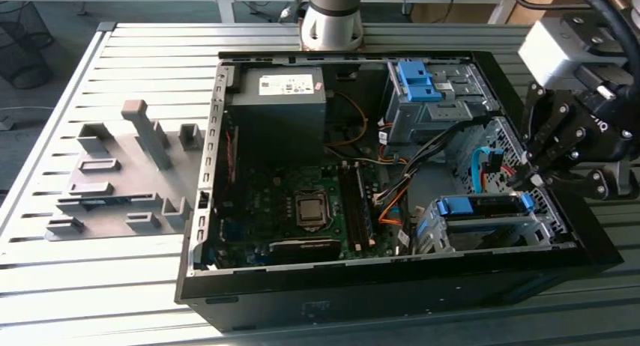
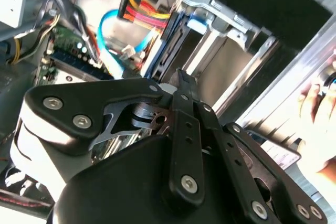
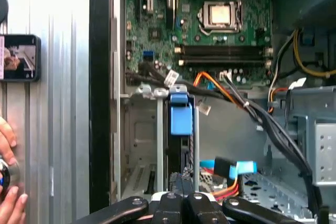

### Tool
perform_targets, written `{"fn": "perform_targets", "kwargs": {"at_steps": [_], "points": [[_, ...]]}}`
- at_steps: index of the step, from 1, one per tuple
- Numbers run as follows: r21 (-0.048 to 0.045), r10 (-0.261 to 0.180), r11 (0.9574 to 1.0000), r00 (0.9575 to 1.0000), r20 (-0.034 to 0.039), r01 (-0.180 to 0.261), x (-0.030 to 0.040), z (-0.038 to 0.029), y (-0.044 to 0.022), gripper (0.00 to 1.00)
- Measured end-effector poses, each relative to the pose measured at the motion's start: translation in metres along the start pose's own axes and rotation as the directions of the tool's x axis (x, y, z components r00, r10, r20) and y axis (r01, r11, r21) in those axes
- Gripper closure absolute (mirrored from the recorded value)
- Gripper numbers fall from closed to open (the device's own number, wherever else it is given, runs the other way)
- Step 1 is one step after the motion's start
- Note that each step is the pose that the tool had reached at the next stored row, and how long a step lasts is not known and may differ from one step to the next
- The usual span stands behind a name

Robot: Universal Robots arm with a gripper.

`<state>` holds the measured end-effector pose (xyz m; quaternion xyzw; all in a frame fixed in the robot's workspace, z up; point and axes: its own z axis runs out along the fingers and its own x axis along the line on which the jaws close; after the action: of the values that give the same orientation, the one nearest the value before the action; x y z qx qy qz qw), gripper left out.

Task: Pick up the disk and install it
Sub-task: 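Insert the first disk wire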

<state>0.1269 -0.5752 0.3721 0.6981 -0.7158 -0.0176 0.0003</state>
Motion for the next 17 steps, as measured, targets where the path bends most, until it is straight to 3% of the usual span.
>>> {"fn": "perform_targets", "kwargs": {"at_steps": [11,13,14,17], "points": [[0.0,-0.001,1.0,1.0,0.0011,0.001,-0.0058,0.0057,-0.0057,0.89],[0.0001,0.0,1.0,1.0,-0.0002,0.0,-0.0058,0.0057,-0.0057,0.89],[0.0001,0.0,1.0,1.0,-0.001,0.0,-0.0059,0.0057,-0.0057,0.83],[0.0,-0.001,1.0,1.0,-0.0015,0.001,-0.0105,0.0066,-0.0062,0.83]]}}
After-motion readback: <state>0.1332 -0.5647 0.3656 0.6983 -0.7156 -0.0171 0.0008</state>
